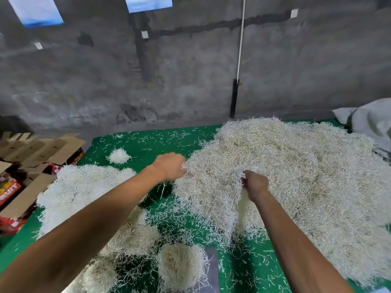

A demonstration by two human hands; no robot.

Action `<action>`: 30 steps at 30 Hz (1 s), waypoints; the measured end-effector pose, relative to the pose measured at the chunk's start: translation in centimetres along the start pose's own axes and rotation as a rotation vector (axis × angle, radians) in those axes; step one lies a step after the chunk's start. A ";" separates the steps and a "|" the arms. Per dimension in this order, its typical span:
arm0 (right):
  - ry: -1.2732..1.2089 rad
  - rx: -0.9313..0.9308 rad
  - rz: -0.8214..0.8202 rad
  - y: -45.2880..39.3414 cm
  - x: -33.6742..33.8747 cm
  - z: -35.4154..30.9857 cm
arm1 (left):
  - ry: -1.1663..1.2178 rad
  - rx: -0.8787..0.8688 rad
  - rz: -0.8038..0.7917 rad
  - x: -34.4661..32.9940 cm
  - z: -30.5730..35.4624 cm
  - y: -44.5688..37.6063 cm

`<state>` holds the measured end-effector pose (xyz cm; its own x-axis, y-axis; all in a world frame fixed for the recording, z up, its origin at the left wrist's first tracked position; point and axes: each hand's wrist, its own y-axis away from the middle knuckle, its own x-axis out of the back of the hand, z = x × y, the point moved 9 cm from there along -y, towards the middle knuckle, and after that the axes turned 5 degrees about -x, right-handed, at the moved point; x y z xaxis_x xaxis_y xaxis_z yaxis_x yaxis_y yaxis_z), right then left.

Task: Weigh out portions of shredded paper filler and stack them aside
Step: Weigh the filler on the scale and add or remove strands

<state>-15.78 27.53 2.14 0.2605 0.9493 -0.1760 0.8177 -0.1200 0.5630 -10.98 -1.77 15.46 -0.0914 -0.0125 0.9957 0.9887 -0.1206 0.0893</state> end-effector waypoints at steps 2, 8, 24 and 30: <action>0.266 0.115 -0.071 0.8 -1.1 -1.1 | 0.538 0.108 0.088 0.3 -0.4 0.0; 1.308 0.559 -0.160 7.0 -7.4 -3.7 | 1.733 0.295 0.073 1.9 2.1 0.1; 0.950 1.100 -0.445 22.5 -13.6 -4.1 | 1.579 0.297 0.243 0.8 0.5 7.7; 0.855 1.132 -0.335 23.3 -12.3 -0.7 | 1.731 0.338 0.059 -3.9 1.5 11.5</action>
<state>-0.24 13.24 17.98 -0.0684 0.8095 0.5832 0.8413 0.3609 -0.4024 0.98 -1.61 12.61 0.1541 -0.9770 -0.1474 0.9535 0.1080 0.2813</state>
